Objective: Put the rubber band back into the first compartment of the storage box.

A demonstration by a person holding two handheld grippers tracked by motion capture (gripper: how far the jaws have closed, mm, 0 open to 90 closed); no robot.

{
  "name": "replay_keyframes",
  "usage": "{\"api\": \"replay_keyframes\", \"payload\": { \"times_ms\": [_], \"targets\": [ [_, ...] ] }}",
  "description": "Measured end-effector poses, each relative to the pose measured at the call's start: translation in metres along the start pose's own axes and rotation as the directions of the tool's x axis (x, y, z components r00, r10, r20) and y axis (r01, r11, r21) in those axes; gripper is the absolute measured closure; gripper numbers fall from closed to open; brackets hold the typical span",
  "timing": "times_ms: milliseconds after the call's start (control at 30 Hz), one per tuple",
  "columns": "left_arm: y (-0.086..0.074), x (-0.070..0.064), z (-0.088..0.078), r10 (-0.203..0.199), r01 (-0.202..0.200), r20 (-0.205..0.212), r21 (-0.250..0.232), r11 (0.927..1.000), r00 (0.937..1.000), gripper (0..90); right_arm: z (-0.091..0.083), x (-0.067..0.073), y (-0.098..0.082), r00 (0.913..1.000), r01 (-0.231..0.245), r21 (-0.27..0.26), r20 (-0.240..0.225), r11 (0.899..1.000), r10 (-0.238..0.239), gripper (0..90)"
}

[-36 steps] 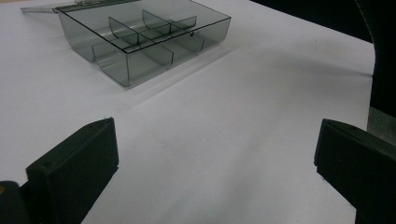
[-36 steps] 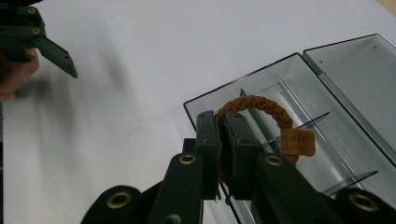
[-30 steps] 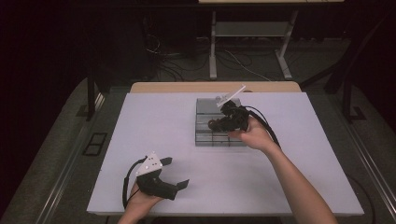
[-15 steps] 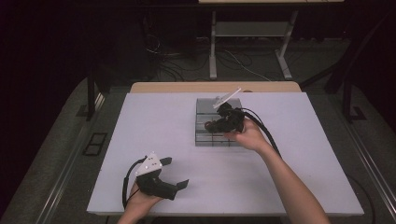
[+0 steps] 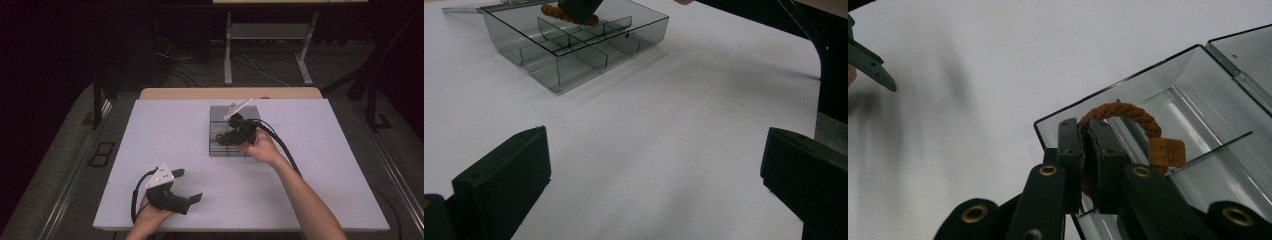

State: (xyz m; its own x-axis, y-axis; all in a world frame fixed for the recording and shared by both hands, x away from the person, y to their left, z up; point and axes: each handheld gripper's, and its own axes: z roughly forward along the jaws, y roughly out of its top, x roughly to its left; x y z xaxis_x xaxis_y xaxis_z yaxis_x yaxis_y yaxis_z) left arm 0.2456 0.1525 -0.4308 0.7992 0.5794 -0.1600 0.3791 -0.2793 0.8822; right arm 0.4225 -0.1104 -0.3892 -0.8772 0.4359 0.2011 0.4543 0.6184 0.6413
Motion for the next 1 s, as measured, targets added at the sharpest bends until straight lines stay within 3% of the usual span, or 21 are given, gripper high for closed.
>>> {"api": "replay_keyframes", "payload": {
  "times_ms": [200, 600, 700, 1000],
  "targets": [
    [0.000, 0.000, 0.000, 0.000, 0.000, 0.002, -0.001, 1.0000, 1.0000, 0.0, 0.008, 0.000, -0.001, 0.9999, 0.010, 0.014, 0.002, 1.000, -0.010, 84.5],
    [0.000, 0.000, 0.000, 0.002, -0.002, 0.005, 0.003, 1.0000, 1.0000, 0.0, 0.023, -0.004, -0.003, 0.9996, -0.019, 0.026, -0.019, 0.999, 0.019, 83.6],
    [0.000, 0.000, 0.001, 0.002, -0.002, 0.005, 0.002, 1.0000, 1.0000, 0.0, 0.025, -0.003, -0.003, 0.9995, -0.028, 0.021, 0.014, 0.999, 0.028, 73.9],
    [0.000, 0.000, 0.001, 0.010, -0.010, 0.008, 0.010, 0.9999, 0.9999, 0.0, 0.017, 0.001, -0.002, 0.9978, -0.047, -0.009, 0.045, 0.999, 0.047, 65.1]
  ]
}}
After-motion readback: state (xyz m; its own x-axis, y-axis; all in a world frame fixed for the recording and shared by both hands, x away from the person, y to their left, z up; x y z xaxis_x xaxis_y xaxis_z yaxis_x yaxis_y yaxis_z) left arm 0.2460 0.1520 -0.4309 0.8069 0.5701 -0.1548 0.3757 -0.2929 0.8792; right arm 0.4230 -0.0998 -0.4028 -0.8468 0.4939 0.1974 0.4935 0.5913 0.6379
